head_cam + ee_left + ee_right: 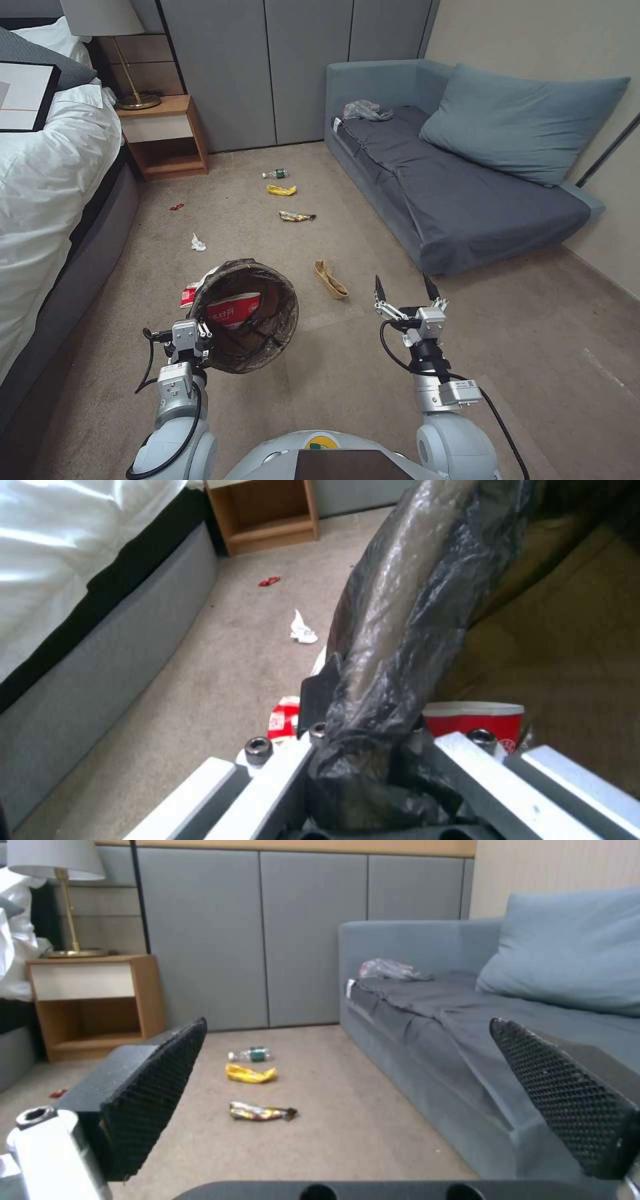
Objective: Pick up the trash bin, then pick up the garbage from the floor and place it into the trash bin.
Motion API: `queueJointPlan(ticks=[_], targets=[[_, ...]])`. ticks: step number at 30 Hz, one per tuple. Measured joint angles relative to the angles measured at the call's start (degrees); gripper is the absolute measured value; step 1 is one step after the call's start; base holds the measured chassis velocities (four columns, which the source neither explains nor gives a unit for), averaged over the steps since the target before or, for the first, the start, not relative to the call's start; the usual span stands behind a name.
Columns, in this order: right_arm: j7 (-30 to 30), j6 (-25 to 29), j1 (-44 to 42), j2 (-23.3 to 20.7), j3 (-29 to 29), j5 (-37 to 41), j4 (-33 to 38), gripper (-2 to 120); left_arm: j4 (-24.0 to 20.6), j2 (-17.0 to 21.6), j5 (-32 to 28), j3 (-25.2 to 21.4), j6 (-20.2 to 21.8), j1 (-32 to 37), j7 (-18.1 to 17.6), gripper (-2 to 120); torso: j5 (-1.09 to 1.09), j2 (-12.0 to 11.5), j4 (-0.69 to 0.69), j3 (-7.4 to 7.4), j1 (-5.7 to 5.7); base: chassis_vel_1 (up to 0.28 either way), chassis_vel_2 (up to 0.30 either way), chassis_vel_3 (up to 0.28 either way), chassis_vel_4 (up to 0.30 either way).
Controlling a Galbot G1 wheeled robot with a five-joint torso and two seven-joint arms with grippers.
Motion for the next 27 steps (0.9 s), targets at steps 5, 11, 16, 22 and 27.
queueJointPlan(ticks=[5,11,16,22,27], targets=[[0.0,0.0,0.0,0.1,-0.2,-0.2,0.0,100,0.0,0.0,0.0,0.0,0.0,0.0,0.0,0,0.0,0.0,-0.03,0.0,0.0,-0.094,0.099,0.092,-0.102],[0.0,0.1,0.0,0.3,-0.5,-0.7,-0.1,100,0.0,0.0,0.0,0.0,0.0,-0.1,0.0,0,0.0,0.0,-0.01,0.0,0.0,-0.113,0.108,0.123,-0.103],[0.0,0.1,0.0,0.3,-0.6,-0.8,-0.3,100,0.1,0.0,0.0,0.0,0.0,-0.2,0.0,0,0.0,0.0,-0.01,0.0,0.0,-0.099,0.105,0.091,-0.091],[0.0,0.2,0.2,0.3,-0.6,-0.8,-0.4,100,0.3,-0.1,0.0,0.0,0.0,-0.4,-0.1,0,0.0,0.0,-0.01,-0.01,0.0,-0.079,0.069,0.072,-0.083],[0.0,0.2,0.9,-0.2,-0.6,-0.9,-0.6,100,0.3,-0.2,0.0,-0.1,0.0,-0.4,-0.1,0,0.0,0.0,-0.02,-0.01,0.0,-0.097,0.07,0.094,-0.091]])
